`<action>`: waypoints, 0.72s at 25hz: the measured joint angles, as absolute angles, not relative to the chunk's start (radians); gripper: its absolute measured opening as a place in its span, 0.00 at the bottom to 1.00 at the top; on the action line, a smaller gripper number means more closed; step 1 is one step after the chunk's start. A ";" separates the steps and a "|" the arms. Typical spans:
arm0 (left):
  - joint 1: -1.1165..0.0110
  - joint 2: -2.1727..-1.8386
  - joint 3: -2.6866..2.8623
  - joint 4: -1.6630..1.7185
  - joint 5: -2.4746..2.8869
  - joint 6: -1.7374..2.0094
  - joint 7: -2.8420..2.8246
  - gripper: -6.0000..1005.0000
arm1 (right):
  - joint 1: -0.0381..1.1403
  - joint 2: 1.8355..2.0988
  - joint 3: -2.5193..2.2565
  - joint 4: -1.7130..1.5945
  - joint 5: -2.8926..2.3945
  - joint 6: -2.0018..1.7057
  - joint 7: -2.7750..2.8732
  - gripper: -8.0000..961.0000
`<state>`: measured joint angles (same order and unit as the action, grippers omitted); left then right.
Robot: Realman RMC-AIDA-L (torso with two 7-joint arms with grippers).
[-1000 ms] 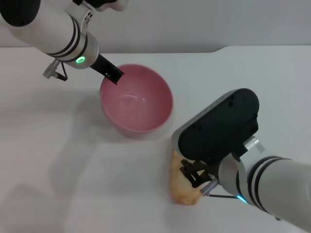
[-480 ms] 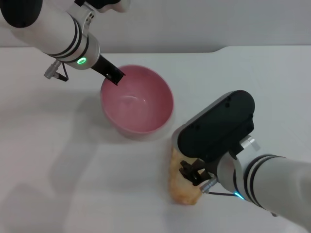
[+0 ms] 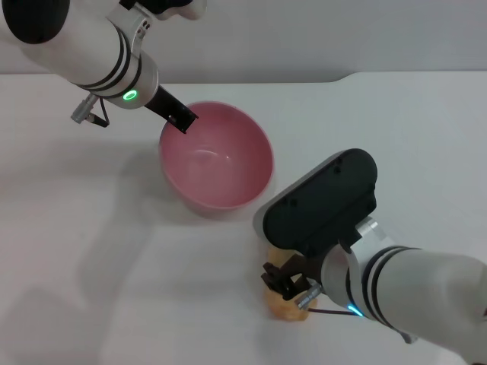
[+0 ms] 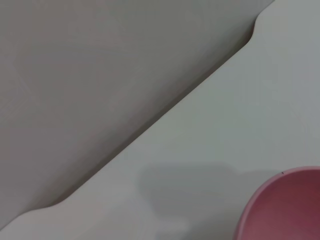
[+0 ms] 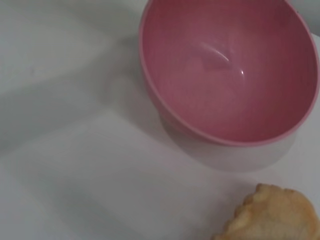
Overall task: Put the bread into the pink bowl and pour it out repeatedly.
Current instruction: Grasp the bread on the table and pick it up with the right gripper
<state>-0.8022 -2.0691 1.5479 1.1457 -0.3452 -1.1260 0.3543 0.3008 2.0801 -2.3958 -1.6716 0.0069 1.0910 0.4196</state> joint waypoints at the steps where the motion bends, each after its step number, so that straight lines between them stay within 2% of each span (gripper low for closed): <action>1: -0.802 -2.069 1.548 1.145 -0.345 -1.126 0.354 0.05 | 0.300 2.080 -2.396 -1.671 0.007 1.092 0.420 0.62; 18: -0.802 -2.068 1.548 1.146 -0.345 -1.126 0.356 0.05 | 0.309 2.079 -2.365 -1.577 0.007 1.078 0.439 0.55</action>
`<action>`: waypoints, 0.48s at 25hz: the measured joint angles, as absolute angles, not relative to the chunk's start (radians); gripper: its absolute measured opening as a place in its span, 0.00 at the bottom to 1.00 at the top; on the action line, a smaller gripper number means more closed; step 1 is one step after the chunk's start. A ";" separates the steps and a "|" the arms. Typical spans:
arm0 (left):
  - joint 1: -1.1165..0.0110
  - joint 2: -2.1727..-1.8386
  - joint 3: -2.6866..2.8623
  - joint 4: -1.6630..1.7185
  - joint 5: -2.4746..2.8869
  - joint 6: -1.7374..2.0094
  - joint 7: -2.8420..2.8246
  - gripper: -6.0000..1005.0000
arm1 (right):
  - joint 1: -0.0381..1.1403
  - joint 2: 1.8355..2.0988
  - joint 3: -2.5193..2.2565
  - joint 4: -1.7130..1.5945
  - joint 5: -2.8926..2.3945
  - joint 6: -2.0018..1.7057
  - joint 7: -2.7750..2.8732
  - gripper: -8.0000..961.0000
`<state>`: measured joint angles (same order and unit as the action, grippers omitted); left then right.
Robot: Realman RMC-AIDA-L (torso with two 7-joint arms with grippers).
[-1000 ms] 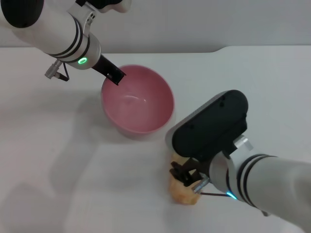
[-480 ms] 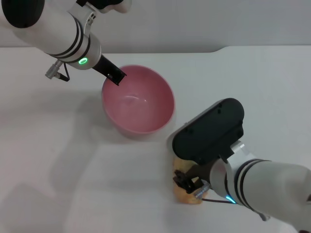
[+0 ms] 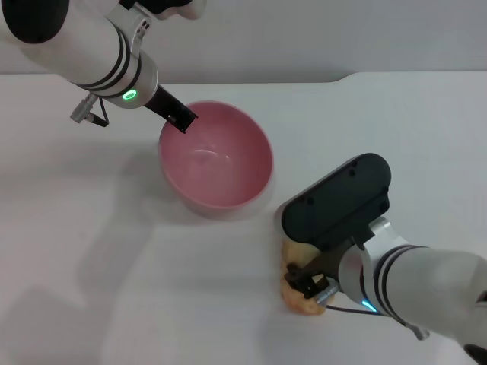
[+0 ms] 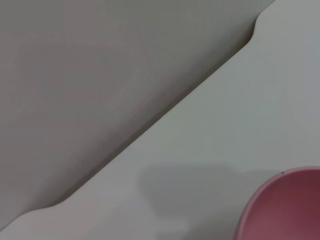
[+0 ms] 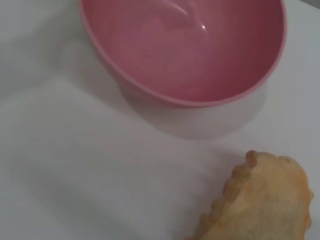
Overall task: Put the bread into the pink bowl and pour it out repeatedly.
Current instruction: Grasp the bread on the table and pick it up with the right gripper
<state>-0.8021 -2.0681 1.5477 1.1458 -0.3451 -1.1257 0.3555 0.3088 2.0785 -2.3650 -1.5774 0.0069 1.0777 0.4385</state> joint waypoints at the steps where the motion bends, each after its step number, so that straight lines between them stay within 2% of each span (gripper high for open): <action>1: -0.802 -2.068 1.548 1.146 -0.345 -1.126 0.356 0.05 | 0.311 2.079 -2.364 -1.575 0.007 1.080 0.438 0.55; 11: -0.800 -2.068 1.548 1.146 -0.345 -1.125 0.356 0.05 | 0.343 2.078 -2.389 -1.530 0.006 1.097 0.424 0.51; 12: -0.799 -2.068 1.548 1.146 -0.345 -1.125 0.356 0.05 | 0.344 2.078 -2.388 -1.528 0.008 1.098 0.422 0.47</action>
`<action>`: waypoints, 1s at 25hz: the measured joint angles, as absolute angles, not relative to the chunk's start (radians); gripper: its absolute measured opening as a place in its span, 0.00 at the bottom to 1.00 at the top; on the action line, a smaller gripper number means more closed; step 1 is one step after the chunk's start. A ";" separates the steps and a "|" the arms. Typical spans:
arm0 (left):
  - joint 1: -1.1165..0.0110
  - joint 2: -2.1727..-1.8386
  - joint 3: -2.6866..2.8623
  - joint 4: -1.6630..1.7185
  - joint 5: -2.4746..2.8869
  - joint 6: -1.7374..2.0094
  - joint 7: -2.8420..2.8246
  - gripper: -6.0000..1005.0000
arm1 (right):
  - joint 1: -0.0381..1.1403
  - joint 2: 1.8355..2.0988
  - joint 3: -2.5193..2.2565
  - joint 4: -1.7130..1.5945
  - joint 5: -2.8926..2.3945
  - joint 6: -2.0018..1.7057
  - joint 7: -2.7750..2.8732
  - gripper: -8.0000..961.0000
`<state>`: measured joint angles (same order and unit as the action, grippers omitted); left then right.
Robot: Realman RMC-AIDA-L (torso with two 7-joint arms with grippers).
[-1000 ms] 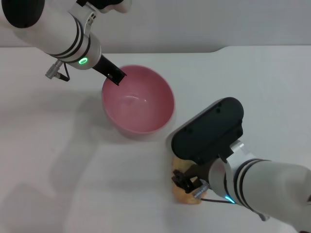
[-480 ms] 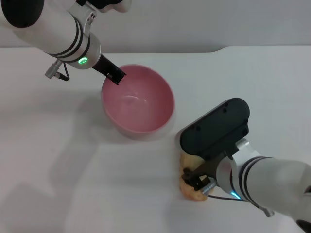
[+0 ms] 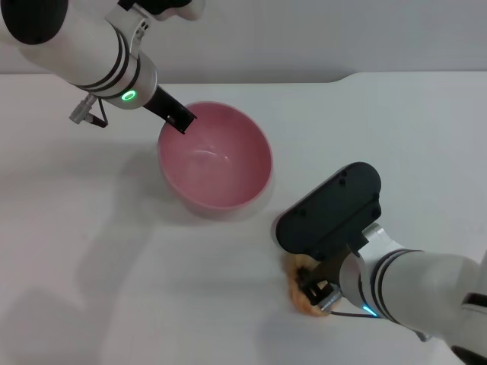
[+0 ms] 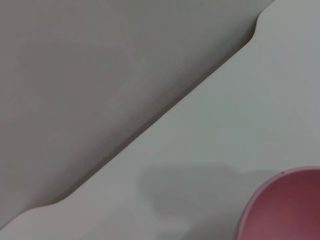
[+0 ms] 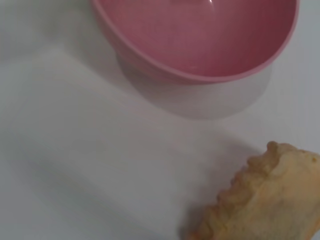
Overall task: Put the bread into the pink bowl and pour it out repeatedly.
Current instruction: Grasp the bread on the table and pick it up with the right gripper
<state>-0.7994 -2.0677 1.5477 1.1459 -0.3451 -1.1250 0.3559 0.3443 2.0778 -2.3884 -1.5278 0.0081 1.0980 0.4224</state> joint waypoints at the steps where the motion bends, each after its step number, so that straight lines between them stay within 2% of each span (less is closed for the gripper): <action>1: -0.799 -2.068 1.548 1.146 -0.345 -1.125 0.356 0.05 | 0.345 2.078 -2.388 -1.526 0.009 1.101 0.419 0.43; 12: -0.795 -2.068 1.549 1.146 -0.345 -1.124 0.356 0.05 | 0.345 2.077 -2.387 -1.596 0.002 1.140 0.402 0.38; 25: -0.796 -2.067 1.551 1.146 -0.345 -1.120 0.356 0.05 | 0.344 2.075 -2.384 -1.668 -0.025 1.163 0.397 0.27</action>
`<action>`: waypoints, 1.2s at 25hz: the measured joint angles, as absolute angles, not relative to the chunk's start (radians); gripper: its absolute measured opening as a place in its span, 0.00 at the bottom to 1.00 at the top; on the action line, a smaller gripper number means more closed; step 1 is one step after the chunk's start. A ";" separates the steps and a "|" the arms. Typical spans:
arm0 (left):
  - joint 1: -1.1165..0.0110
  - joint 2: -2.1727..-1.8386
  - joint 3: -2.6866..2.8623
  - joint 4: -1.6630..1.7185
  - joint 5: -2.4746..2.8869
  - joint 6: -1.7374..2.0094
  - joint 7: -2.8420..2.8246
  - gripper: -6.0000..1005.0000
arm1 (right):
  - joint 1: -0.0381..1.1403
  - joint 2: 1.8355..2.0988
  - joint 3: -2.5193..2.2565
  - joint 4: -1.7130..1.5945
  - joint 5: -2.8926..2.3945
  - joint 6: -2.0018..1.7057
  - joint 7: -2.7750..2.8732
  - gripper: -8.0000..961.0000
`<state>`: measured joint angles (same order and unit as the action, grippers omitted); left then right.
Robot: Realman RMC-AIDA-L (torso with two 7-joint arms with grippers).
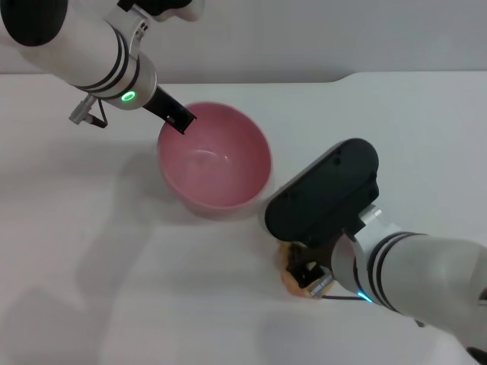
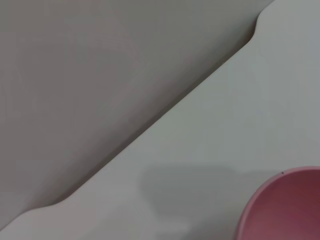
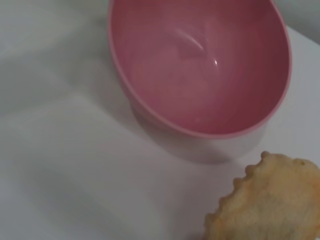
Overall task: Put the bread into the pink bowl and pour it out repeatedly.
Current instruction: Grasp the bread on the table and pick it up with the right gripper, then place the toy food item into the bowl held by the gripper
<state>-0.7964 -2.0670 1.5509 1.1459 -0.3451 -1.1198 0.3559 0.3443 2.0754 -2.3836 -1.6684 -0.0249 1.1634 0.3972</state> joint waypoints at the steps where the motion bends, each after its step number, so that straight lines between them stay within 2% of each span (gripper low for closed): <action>1: -0.797 -2.067 1.551 1.146 -0.345 -1.117 0.356 0.05 | 0.344 2.075 -2.384 -1.681 -0.030 1.171 0.397 0.26; 15: -0.801 -2.067 1.551 1.142 -0.345 -1.108 0.356 0.05 | 0.348 2.076 -2.387 -1.886 -0.121 1.281 0.377 0.18; 30: -0.790 -2.072 1.612 1.165 -0.384 -1.107 0.343 0.05 | 0.472 2.080 -2.329 -1.685 -0.157 1.102 0.359 0.15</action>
<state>-0.7901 -2.0721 1.6117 1.1647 -0.3841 -1.1067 0.3427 0.4717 2.0796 -2.3293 -1.6854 -0.1568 1.1023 0.3589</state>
